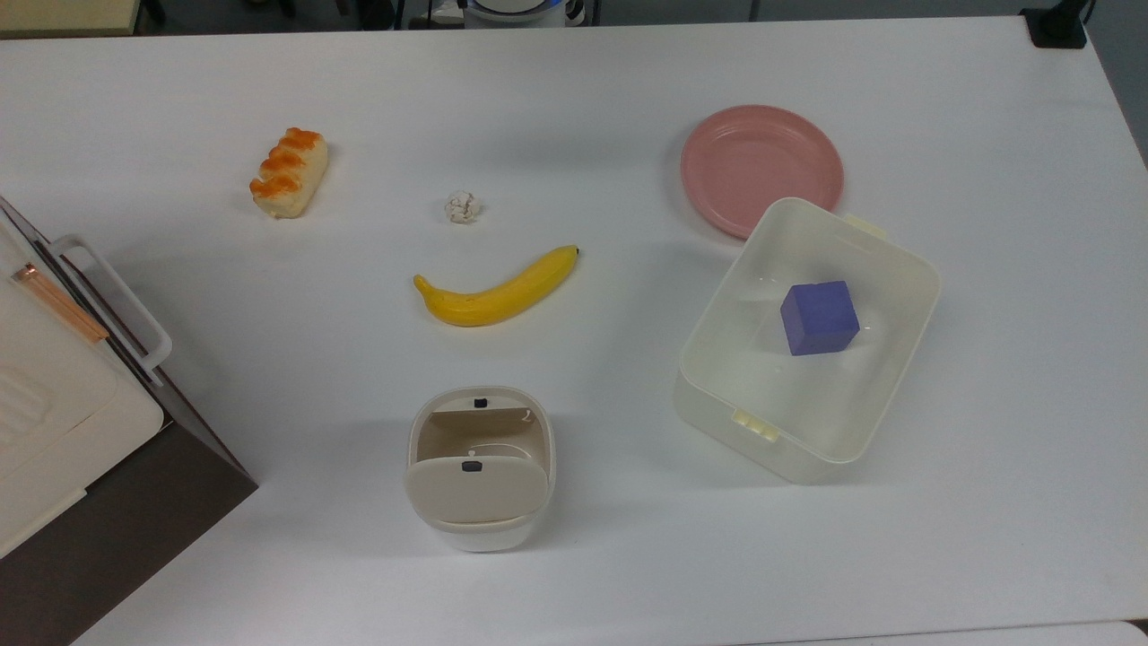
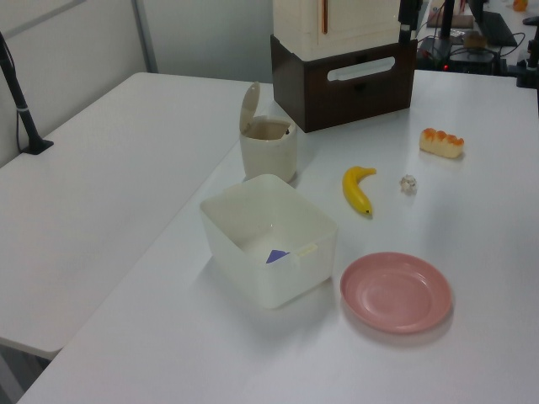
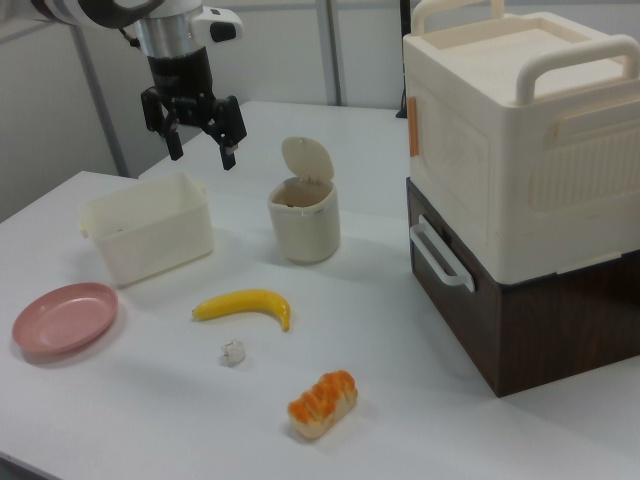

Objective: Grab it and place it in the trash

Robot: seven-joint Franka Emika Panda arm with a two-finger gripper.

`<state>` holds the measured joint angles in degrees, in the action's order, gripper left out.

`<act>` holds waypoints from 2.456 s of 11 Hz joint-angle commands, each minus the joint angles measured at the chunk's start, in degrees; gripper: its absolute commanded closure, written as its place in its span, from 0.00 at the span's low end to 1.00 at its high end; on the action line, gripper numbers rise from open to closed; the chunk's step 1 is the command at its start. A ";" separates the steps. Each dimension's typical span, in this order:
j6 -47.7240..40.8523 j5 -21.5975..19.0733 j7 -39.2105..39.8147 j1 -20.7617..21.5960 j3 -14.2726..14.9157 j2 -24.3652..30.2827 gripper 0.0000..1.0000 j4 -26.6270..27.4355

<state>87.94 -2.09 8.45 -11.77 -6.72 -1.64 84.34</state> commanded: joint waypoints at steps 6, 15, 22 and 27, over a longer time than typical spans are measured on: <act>1.18 -0.29 -0.80 0.43 0.39 0.14 0.00 0.30; 2.67 -0.29 -0.71 0.60 0.30 -0.83 0.00 1.71; 7.92 -0.46 -0.80 0.34 0.04 1.79 0.00 8.89; 17.67 -0.46 -0.80 0.43 -0.05 7.16 0.00 23.64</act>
<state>98.88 -2.09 8.34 -11.69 -6.82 0.05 97.36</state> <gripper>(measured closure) 0.000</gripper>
